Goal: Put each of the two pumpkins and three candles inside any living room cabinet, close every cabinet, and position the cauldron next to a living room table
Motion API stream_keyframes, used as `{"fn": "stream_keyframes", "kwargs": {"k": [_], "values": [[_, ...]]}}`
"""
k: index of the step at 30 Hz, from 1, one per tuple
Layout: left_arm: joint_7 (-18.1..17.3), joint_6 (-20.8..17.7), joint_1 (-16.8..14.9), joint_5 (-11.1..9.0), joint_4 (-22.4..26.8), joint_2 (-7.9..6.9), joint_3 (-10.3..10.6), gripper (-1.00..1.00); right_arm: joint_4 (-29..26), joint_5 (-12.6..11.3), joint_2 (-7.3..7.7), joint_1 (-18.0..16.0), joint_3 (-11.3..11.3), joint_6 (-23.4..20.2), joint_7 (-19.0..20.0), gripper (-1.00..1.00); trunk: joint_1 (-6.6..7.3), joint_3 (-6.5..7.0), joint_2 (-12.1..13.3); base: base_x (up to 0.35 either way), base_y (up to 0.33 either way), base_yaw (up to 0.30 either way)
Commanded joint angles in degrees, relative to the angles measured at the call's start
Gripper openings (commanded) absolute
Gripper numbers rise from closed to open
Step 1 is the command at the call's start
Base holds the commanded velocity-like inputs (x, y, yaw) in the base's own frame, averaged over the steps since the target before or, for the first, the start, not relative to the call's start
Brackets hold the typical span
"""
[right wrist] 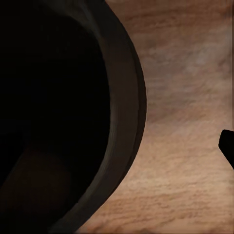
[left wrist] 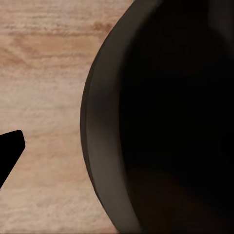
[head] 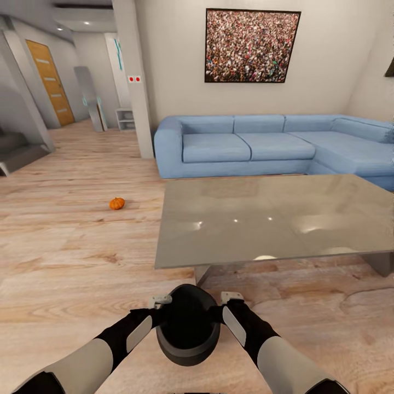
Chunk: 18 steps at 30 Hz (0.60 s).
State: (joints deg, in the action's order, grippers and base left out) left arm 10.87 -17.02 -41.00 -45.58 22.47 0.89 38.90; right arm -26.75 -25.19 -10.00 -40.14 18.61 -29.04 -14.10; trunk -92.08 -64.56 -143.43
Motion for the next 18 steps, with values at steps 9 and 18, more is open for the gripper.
{"fn": "stream_keyframes", "kwargs": {"k": [9,18], "values": [[0.6,-0.1,0.0,-0.6,0.2,-0.08,0.5,1.0,-0.1,-0.5,0.0,0.0,0.3,-0.1,-0.5,1.0,0.25,1.95,0.1,-0.012,0.0,0.0],[0.6,0.0,0.0,-0.6,0.3,-0.1,0.7,1.0,-0.4,-0.5,0.0,0.0,0.3,-0.1,-0.5,1.0,0.99,3.83,1.2,0.0,0.0,0.0]]}}
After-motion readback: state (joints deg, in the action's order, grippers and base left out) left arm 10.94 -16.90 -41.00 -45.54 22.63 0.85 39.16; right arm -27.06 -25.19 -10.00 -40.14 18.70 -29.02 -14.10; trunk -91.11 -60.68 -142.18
